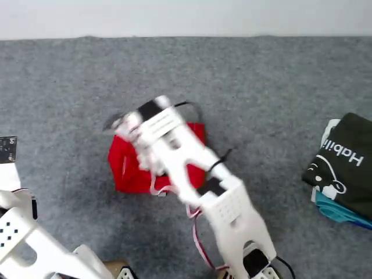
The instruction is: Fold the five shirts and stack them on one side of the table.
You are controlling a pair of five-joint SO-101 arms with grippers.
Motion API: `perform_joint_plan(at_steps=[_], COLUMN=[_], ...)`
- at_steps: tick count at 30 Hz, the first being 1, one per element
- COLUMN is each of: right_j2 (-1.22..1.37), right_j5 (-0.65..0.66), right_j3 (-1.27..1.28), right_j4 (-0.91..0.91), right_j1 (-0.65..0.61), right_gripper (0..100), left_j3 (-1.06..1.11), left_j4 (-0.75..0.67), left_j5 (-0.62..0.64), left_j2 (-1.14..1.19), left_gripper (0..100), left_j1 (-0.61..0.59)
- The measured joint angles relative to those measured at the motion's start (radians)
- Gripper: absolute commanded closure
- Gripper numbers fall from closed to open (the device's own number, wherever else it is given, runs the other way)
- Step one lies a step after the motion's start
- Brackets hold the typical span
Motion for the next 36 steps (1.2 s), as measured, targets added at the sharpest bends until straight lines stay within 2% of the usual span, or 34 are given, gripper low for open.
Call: perform_joint_plan(at_steps=[3, 6, 11, 16, 18, 23, 30, 36], right_j2=[0.000, -0.002, -0.003, -0.003, -0.005, 0.021, 0.123, 0.133], right_j5=[0.003, 0.003, 0.003, 0.003, 0.000, -0.002, -0.002, -0.002], right_j3=[-0.068, -0.172, -0.325, -0.336, -0.295, -0.207, -0.204, -0.325], right_j4=[0.000, 0.003, 0.003, 0.003, 0.003, -0.009, -0.189, -0.141], right_j1=[-0.117, -0.178, -0.129, 0.015, 0.037, -0.025, -0.163, -0.127], right_gripper=[98.9, 98.9, 98.9, 98.9, 98.9, 98.9, 98.9, 98.9], left_j3=[0.000, 0.000, 0.000, 0.000, 0.000, 0.000, 0.000, 0.000], left_j4=[0.000, 0.000, 0.000, 0.000, 0.000, 0.000, 0.000, 0.000], left_j5=[0.000, 0.000, 0.000, 0.000, 0.000, 0.000, 0.000, 0.000], left_j2=[0.000, 0.000, 0.000, 0.000, 0.000, 0.000, 0.000, 0.000], left_gripper=[99, 99, 99, 99, 99, 99, 99, 99], left_j1=[0.000, 0.000, 0.000, 0.000, 0.000, 0.000, 0.000, 0.000])
